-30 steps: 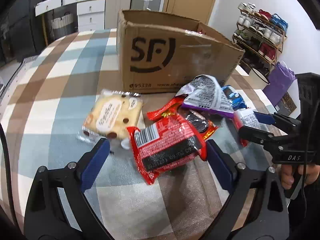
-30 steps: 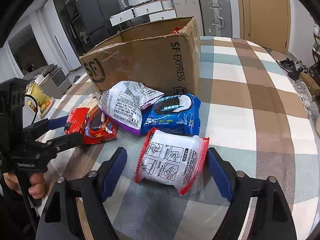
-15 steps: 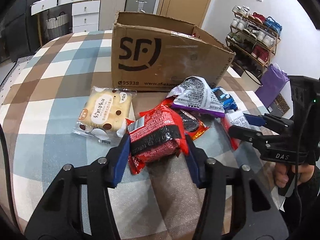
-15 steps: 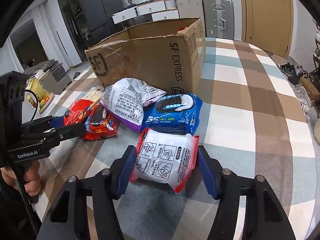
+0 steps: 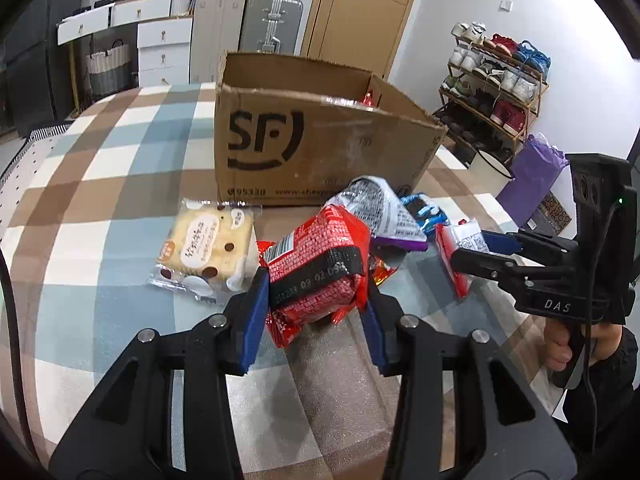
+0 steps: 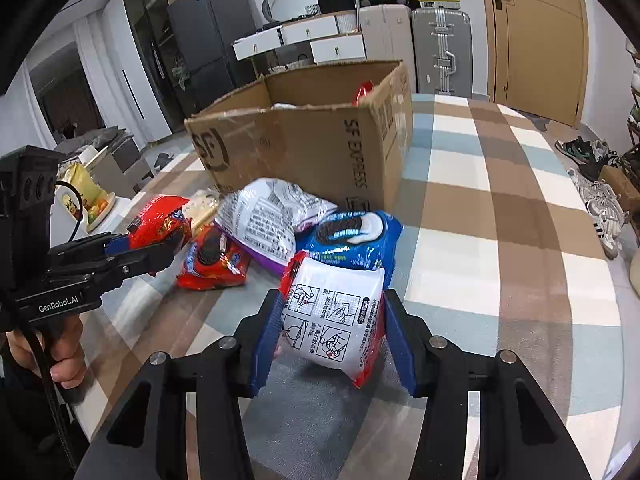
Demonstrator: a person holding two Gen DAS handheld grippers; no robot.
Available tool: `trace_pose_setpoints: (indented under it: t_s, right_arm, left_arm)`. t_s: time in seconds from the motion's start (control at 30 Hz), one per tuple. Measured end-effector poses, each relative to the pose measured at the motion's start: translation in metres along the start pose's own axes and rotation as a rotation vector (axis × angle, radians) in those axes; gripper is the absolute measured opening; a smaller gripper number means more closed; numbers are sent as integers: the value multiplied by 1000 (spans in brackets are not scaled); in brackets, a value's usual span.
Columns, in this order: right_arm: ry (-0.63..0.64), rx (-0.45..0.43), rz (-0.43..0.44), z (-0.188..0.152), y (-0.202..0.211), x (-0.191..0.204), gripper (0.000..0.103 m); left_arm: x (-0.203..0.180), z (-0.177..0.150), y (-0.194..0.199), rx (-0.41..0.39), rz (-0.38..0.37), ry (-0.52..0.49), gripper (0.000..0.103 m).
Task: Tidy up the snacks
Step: 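Grasp white red-trimmed packet with right tool while left tool grasps red-and-black packet, then carry white packet into box with right tool while left tool carries red-and-black packet in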
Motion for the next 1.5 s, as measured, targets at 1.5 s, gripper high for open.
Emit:
trace_pose_setpoints:
  t_s: [1.5]
  right_arm:
    - [-32,-259,59,141,35,14,50]
  left_arm:
    - [-6,147,21,-219,93,-61,40]
Point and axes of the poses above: each gripper's, at about its wrist camera, not at the fingertips, and y roughly against the way its jaws point, x to its left, z to its top, the point moved 8 cm from there along -y, roughly the way its jaws point, and after that the axes turned 2 degrees about -x, right-handed, at the moved point
